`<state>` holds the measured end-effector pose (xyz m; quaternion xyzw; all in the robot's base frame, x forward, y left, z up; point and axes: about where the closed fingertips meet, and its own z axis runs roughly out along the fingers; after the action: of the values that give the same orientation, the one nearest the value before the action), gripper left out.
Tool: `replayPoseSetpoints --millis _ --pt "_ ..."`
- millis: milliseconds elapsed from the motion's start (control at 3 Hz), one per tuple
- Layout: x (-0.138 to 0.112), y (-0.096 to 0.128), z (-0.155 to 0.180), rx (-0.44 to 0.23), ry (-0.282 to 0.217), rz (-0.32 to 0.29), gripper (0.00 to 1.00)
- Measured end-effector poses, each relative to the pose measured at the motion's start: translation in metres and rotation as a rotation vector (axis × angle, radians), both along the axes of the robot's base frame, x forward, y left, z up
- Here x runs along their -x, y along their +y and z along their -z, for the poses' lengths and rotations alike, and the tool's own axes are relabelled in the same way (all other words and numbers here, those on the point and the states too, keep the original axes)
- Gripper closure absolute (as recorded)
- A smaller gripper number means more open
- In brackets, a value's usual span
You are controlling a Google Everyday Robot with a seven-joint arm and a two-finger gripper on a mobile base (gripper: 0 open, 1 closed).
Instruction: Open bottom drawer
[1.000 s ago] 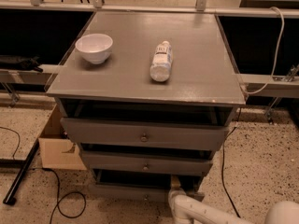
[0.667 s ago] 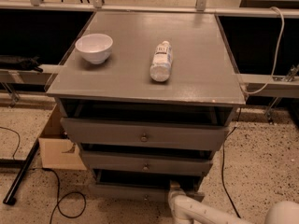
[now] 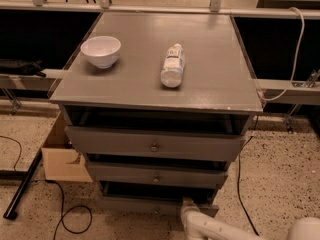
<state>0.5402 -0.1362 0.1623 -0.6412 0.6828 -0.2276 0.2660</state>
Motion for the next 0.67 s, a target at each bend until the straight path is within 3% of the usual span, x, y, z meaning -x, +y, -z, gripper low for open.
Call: replayPoseSetpoints --millis 333,667 --pt "0.0059 -0.0043 -0.0009 0.013 0.0 0.001 1.0" --pt "0.0135 -0.0069 -0.0001 0.019 0.002 0.0 1.0"
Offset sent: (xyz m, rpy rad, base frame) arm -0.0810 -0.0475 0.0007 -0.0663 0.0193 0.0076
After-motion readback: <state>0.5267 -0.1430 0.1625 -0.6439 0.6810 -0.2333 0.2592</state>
